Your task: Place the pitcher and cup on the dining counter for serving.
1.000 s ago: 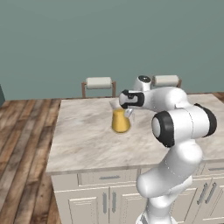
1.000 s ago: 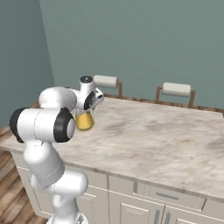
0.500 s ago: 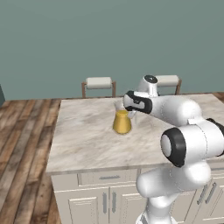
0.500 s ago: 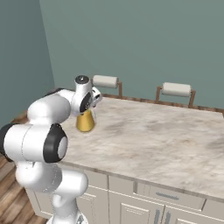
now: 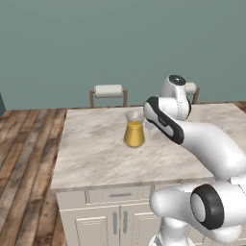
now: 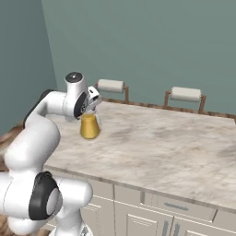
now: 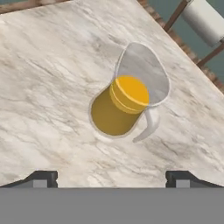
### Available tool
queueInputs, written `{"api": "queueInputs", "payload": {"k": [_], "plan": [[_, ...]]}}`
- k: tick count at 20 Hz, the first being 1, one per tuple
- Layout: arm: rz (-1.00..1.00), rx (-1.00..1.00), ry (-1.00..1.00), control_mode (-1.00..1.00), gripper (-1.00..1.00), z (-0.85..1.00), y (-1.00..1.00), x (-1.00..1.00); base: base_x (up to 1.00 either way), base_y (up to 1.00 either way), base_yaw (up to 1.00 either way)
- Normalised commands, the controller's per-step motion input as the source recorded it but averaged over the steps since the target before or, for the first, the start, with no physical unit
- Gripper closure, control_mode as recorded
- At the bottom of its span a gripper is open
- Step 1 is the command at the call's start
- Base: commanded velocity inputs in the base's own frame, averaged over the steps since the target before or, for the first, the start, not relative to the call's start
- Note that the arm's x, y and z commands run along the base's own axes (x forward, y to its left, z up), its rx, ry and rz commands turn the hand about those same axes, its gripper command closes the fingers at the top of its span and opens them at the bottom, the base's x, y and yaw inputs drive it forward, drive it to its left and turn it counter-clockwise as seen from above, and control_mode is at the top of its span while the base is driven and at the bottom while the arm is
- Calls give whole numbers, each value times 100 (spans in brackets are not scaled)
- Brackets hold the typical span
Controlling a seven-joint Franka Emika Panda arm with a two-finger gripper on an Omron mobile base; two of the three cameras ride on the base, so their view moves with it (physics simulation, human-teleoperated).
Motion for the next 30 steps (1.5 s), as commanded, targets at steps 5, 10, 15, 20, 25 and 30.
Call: {"api": "queueInputs", "payload": {"k": [5,10,15,20,25,30], "plan": [[-11,0,0,-100,-100,70,0,-89,0,0,0],[-14,2,0,-100,-100,58,0,-94,0,0,0],[-26,15,0,-100,-100,40,0,-94,0,0,0],[-7,3,0,100,-100,4,0,-20,-78,0,-40],[0,0,0,100,-100,0,0,0,-41,0,-72],[0,0,0,100,-100,0,0,0,0,0,-88]]}}
